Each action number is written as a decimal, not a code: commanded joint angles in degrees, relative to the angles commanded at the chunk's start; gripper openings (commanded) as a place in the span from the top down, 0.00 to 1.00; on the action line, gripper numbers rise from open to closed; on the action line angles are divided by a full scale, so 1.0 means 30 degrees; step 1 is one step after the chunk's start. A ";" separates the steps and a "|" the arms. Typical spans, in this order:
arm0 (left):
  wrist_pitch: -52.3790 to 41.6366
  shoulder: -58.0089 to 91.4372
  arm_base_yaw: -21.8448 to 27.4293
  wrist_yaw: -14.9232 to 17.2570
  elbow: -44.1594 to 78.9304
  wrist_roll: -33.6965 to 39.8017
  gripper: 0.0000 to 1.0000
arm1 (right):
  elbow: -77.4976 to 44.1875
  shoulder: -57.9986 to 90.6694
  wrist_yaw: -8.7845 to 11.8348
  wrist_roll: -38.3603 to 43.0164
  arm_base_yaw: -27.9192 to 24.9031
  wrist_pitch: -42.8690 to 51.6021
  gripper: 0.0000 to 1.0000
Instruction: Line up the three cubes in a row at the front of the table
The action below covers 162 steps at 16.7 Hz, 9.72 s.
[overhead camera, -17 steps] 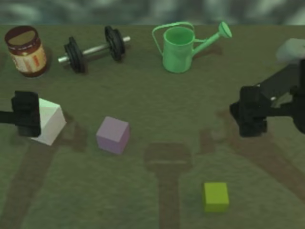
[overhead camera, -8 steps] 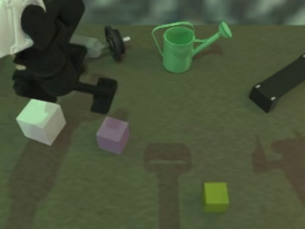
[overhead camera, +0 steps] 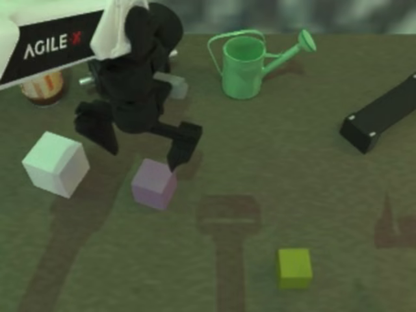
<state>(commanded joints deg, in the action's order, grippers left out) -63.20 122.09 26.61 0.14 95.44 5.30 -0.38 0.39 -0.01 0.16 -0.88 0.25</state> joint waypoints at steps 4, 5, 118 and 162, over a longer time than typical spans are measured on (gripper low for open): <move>-0.0068 0.0119 0.0034 0.0000 0.0137 0.0007 0.00 | 0.0127 -0.0130 0.0004 -0.0052 0.0101 -0.0082 0.00; -0.0029 0.0074 -0.0066 0.0003 0.0086 -0.0001 0.00 | 0.0127 -0.0130 0.0004 -0.0052 0.0101 -0.0082 0.00; 0.1417 -0.1268 0.8578 -0.0312 -0.2737 1.5997 0.00 | 0.0127 -0.0130 0.0004 -0.0052 0.0101 -0.0082 0.00; 0.5337 0.1674 -0.7501 0.0012 -0.3708 -0.7967 0.00 | 0.0127 -0.0130 0.0004 -0.0052 0.0101 -0.0082 0.00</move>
<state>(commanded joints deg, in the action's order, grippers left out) -47.19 127.11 4.11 0.18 84.32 -18.60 0.00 0.00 0.00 0.00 -0.57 0.00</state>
